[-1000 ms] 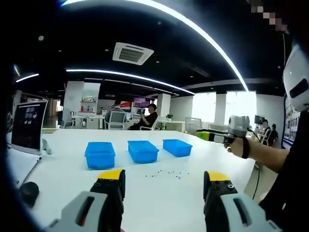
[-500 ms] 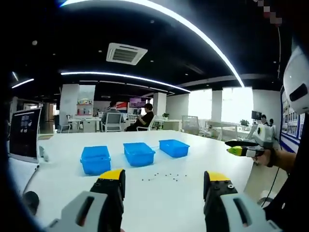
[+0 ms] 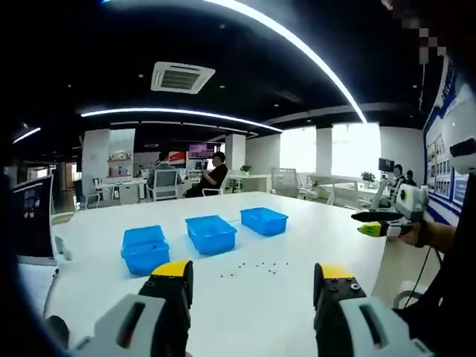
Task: Pick up the resistors one by one and place each resistor into its matching bin, sorting the parts by color and model until every resistor is separated into the correct bin for its type
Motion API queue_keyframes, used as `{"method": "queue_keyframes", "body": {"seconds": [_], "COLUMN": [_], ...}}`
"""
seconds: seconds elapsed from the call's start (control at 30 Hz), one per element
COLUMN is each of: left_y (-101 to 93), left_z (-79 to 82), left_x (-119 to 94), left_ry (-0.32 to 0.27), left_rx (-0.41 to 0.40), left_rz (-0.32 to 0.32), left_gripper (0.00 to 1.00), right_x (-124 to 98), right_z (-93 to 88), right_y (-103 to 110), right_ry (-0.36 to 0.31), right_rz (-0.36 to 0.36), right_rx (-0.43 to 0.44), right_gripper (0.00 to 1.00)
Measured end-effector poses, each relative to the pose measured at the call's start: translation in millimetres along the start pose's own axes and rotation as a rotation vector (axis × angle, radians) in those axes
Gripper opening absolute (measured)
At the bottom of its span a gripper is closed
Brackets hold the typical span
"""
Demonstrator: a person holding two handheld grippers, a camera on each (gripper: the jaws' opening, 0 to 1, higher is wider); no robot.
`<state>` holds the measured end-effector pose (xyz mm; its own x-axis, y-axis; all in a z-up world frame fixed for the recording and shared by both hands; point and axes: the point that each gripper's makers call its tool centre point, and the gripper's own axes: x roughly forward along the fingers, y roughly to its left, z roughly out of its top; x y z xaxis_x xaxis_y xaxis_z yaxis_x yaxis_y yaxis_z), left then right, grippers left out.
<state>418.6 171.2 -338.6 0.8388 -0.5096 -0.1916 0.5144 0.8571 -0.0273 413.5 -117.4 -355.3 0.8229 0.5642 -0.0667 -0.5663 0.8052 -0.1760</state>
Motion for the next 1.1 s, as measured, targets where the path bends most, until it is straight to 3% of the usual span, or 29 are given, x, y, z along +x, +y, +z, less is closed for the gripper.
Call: {"method": "queue_keyframes", "body": {"seconds": [0.2, 0.27, 0.4, 0.47, 0.63, 0.73, 0.83, 1.1], "left_y": [7.3, 11.8, 8.9, 7.3, -2.0, -10.6, -15.5, -13.9], "left_z": [-3.0, -1.6, -2.6, -6.6, -17.9, -20.3, -16.6, -17.2], "left_x": [27, 38, 59, 69, 90, 96, 102, 109], "left_ry": [0.150, 0.188, 0.273, 0.337, 0.481, 0.520, 0.516, 0.594], "left_rx": [0.124, 0.134, 0.151, 0.197, 0.260, 0.302, 0.330, 0.384], "left_rz": [-0.092, -0.099, -0.170, -0.207, -0.287, -0.308, -0.327, -0.344], "left_gripper": [0.63, 0.62, 0.61, 0.61, 0.59, 0.59, 0.61, 0.62], "right_x": [-13, -15, -20, -21, -24, -22, -21, -19], "right_z": [-3.8, -6.5, -10.0, -12.4, -28.9, -26.6, -25.8, -26.7], "right_y": [5, 4, 7, 11, 18, 20, 19, 18], "right_ry": [0.013, 0.023, 0.039, 0.053, 0.192, 0.224, 0.259, 0.324], "right_rz": [0.005, 0.002, 0.007, 0.019, 0.037, 0.041, 0.045, 0.069], "right_rx": [0.001, 0.000, -0.012, -0.021, -0.082, -0.068, -0.055, -0.026], "right_gripper": [0.39, 0.39, 0.39, 0.39, 0.37, 0.37, 0.35, 0.35]}}
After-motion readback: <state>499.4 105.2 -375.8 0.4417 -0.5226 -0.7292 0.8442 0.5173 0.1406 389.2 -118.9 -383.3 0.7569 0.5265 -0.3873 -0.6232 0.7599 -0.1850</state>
